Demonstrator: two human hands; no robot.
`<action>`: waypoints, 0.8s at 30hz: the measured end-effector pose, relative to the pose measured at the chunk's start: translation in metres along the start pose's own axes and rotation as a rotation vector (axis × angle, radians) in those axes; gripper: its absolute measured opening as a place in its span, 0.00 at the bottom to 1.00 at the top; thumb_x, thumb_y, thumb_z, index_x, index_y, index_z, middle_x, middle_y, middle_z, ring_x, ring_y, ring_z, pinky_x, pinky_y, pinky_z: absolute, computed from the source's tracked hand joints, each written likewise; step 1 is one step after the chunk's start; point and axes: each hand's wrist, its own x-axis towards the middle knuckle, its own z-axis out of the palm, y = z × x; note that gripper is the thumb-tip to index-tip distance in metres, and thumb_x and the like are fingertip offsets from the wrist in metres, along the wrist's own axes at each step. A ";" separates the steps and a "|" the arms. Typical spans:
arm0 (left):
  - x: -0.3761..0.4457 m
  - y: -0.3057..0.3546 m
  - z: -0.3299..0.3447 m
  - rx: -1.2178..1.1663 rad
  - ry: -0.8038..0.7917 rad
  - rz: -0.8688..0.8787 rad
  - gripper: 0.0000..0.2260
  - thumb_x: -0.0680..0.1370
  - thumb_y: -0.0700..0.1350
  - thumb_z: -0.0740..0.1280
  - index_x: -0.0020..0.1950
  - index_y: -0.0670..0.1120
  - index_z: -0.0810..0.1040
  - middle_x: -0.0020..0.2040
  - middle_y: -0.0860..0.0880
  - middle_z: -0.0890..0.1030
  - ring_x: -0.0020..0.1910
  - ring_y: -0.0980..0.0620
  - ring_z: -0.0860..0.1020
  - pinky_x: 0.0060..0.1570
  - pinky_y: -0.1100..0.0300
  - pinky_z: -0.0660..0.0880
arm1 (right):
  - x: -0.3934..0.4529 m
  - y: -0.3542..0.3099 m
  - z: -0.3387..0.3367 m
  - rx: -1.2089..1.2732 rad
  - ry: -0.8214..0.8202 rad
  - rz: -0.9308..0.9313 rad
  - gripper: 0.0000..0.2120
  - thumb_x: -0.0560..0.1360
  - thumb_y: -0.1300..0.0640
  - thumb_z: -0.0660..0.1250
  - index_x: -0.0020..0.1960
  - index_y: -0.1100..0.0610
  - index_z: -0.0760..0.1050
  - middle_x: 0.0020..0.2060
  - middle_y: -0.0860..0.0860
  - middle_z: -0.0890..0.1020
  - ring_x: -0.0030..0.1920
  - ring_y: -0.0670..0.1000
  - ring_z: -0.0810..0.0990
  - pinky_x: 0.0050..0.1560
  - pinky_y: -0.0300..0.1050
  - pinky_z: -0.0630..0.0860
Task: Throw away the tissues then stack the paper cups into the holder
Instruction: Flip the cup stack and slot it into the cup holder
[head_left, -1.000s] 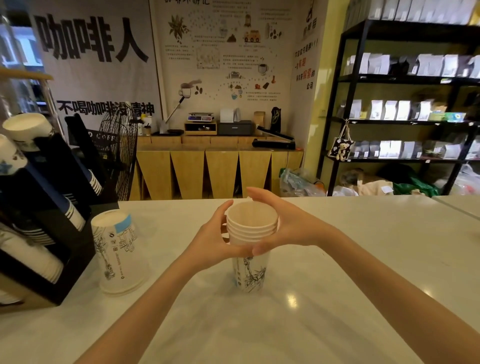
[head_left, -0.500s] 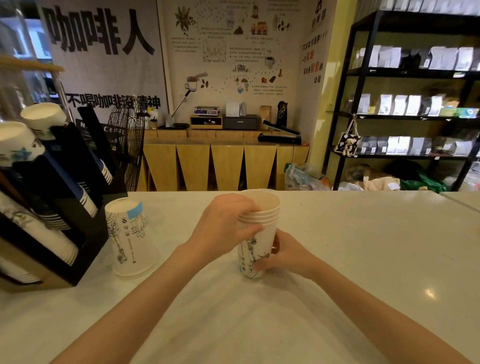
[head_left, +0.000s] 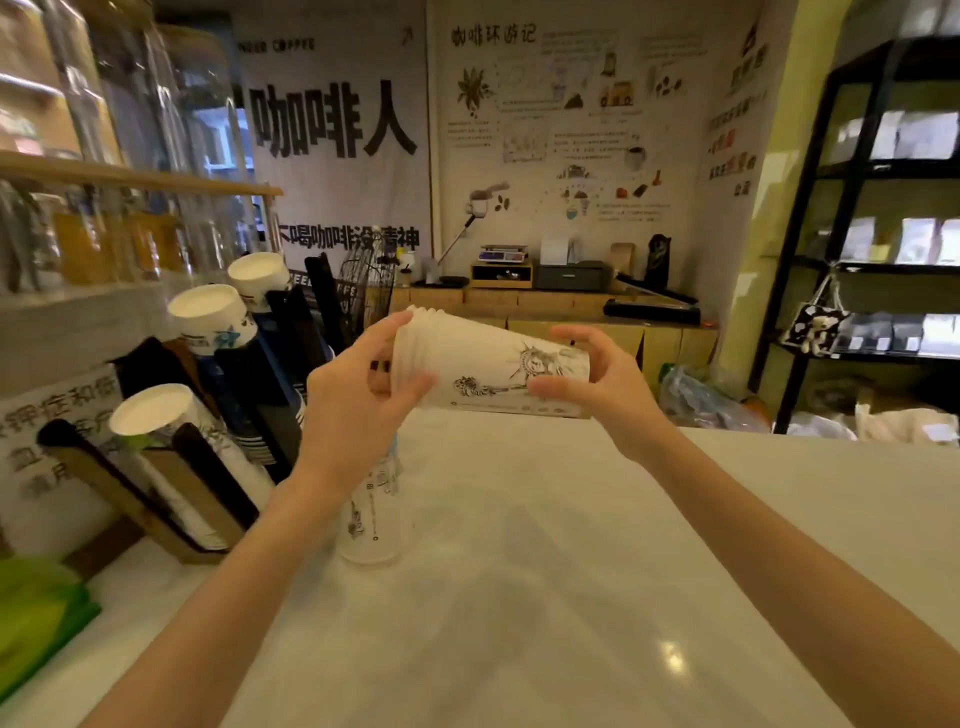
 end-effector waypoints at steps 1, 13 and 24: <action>-0.002 -0.005 -0.006 0.025 -0.011 -0.030 0.25 0.70 0.46 0.70 0.66 0.53 0.68 0.45 0.54 0.78 0.39 0.63 0.78 0.39 0.77 0.74 | 0.010 -0.008 0.006 0.043 0.021 -0.029 0.34 0.53 0.49 0.79 0.57 0.45 0.69 0.51 0.47 0.80 0.46 0.45 0.83 0.38 0.39 0.80; -0.021 -0.045 -0.030 0.093 -0.160 -0.346 0.34 0.65 0.56 0.72 0.67 0.54 0.61 0.51 0.59 0.78 0.44 0.67 0.76 0.38 0.75 0.71 | 0.074 -0.054 0.106 -0.055 0.027 -0.282 0.41 0.61 0.49 0.77 0.69 0.52 0.62 0.56 0.44 0.72 0.49 0.38 0.72 0.35 0.24 0.71; -0.039 -0.076 -0.012 0.225 -0.201 -0.666 0.34 0.61 0.65 0.70 0.59 0.48 0.65 0.56 0.49 0.78 0.50 0.51 0.77 0.39 0.58 0.76 | 0.095 -0.024 0.139 -0.275 -0.155 -0.228 0.43 0.59 0.48 0.77 0.69 0.52 0.62 0.64 0.52 0.73 0.46 0.39 0.72 0.33 0.28 0.68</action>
